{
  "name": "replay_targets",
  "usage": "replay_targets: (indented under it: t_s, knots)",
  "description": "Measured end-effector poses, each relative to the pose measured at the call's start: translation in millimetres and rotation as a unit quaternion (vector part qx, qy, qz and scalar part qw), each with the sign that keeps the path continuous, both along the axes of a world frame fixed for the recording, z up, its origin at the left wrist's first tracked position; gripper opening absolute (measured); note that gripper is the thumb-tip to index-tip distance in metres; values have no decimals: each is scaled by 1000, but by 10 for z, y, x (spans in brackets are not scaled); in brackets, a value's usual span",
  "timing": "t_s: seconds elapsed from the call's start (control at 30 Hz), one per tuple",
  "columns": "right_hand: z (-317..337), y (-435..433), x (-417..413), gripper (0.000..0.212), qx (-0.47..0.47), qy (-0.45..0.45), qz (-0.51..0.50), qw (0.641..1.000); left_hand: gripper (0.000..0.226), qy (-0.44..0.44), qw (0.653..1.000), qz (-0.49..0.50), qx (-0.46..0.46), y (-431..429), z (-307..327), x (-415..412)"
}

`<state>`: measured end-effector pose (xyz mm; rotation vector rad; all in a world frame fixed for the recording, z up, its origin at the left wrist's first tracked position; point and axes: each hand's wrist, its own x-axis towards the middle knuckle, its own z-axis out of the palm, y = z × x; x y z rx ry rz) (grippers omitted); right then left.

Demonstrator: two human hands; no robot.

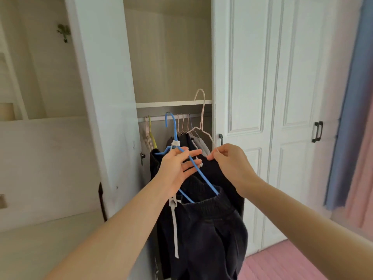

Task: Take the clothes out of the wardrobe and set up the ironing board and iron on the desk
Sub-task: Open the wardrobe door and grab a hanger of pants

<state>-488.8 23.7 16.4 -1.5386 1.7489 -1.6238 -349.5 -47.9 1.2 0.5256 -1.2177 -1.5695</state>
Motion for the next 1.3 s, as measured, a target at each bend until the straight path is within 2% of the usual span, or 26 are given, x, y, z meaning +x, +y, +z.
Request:
replay_targets:
  t_s: [0.17,0.3,0.57,0.77,1.0,1.3]
  knots:
    - [94,409,178,20,-4,36,-4,999,25,-21,998,-55,5,412,110,243]
    - [64,760,378,20,3,60,-24,998,22,-40,997,-68,3,760,80,481]
    - [-204,1679,728,20,36,46,-65,996,11,-65,993,-99,28,1554,-193,808]
    - [-284,2358,874,18,33,44,-77,996,20,-65,992,-110,16,2162,-240,909]
    - [-188,2972,883,19,0,47,-52,998,18,-41,995,-96,-7,2829,-175,943]
    - [-92,3712,777,20,-18,50,11,999,9,-5,1000,-6,-12,3671,-130,934]
